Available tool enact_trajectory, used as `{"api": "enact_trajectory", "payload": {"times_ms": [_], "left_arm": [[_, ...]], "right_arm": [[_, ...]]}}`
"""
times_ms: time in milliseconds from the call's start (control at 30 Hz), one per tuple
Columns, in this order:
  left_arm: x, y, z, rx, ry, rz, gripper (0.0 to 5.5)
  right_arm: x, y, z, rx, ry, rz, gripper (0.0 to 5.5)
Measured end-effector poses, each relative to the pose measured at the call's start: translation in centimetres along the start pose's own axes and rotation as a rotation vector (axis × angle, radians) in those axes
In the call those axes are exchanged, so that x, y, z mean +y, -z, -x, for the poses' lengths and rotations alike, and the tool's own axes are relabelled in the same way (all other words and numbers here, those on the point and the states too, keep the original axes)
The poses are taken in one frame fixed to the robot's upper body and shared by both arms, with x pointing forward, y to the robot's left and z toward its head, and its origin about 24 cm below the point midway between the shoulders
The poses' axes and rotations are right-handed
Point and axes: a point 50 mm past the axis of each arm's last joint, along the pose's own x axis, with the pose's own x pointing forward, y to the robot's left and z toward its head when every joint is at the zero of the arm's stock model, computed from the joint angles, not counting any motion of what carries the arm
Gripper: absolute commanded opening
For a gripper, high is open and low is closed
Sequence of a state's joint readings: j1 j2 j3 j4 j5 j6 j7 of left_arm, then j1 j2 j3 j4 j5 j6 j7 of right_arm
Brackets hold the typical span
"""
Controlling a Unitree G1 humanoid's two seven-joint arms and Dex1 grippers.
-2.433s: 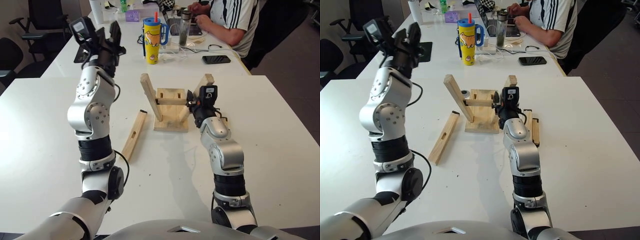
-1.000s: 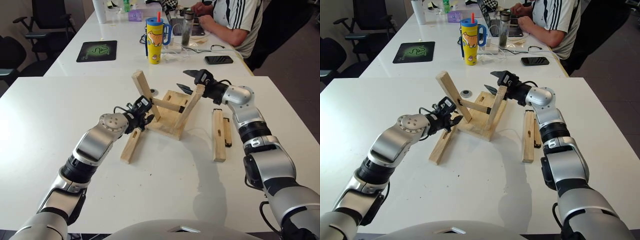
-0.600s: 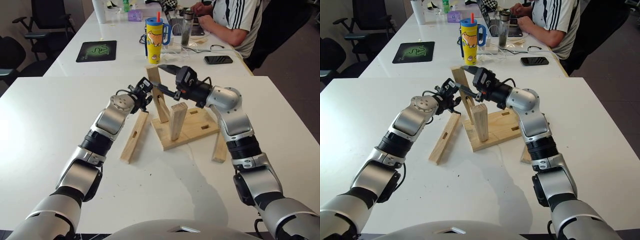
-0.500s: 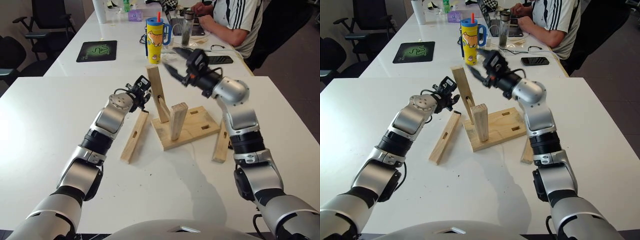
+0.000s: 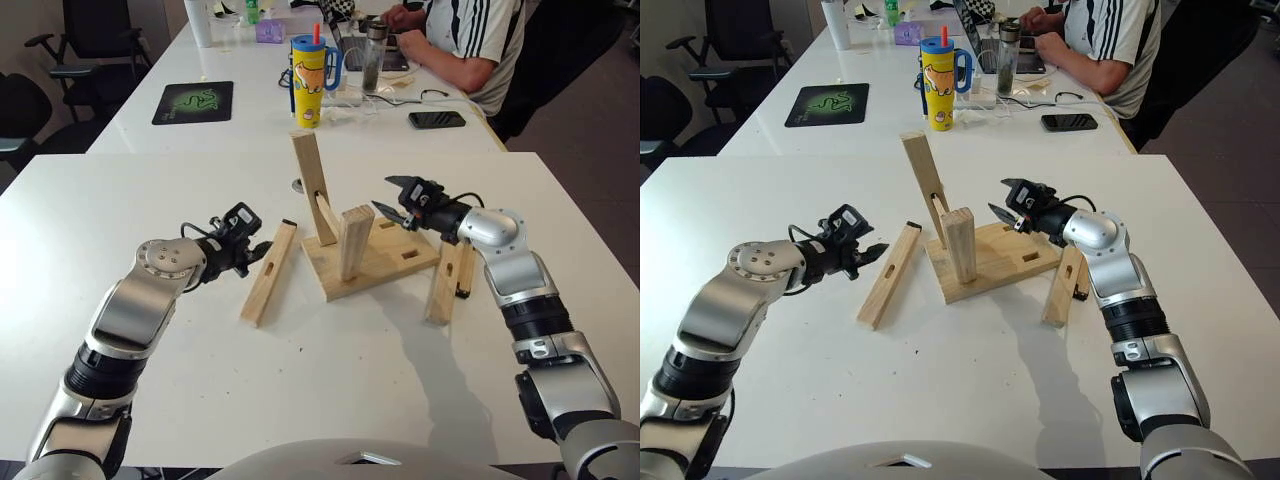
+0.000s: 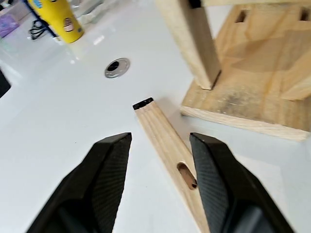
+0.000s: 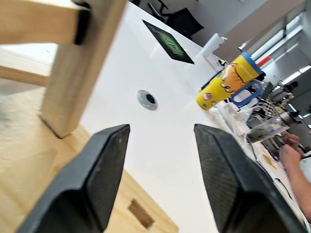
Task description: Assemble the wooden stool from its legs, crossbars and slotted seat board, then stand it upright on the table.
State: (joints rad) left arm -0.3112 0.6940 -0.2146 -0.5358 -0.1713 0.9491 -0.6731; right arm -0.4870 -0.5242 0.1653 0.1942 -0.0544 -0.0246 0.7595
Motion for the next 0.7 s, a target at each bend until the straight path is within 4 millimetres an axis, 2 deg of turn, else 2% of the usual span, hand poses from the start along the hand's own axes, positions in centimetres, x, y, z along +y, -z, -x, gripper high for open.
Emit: {"api": "enact_trajectory", "payload": {"times_ms": [100, 200, 300, 433, 567, 700], "left_arm": [[-1.4, 0.7, 0.7, 0.041, 0.143, -0.055, 2.24], [-1.2, 1.2, 1.1, 0.074, 0.205, -0.104, 2.24], [-1.0, 1.4, 0.6, 0.093, 0.249, -0.128, 2.24], [-0.5, 0.6, 0.3, 0.074, 0.267, -0.172, 2.24], [-0.3, 0.3, -0.1, 0.070, 0.268, -0.199, 2.24], [-0.2, 0.5, -1.0, 0.075, 0.254, -0.213, 2.24]], "right_arm": [[1.5, -0.6, 0.5, -0.019, -0.063, -0.046, 2.45], [2.7, -1.3, 0.8, -0.034, -0.092, -0.090, 2.45], [3.5, -1.4, 1.0, -0.012, -0.087, -0.103, 2.45], [4.6, -1.6, 0.9, 0.014, -0.087, -0.096, 2.45], [5.6, -1.7, -0.1, 0.028, -0.042, -0.106, 2.45], [7.4, -2.4, -2.9, 0.038, 0.061, -0.234, 2.45]]}}
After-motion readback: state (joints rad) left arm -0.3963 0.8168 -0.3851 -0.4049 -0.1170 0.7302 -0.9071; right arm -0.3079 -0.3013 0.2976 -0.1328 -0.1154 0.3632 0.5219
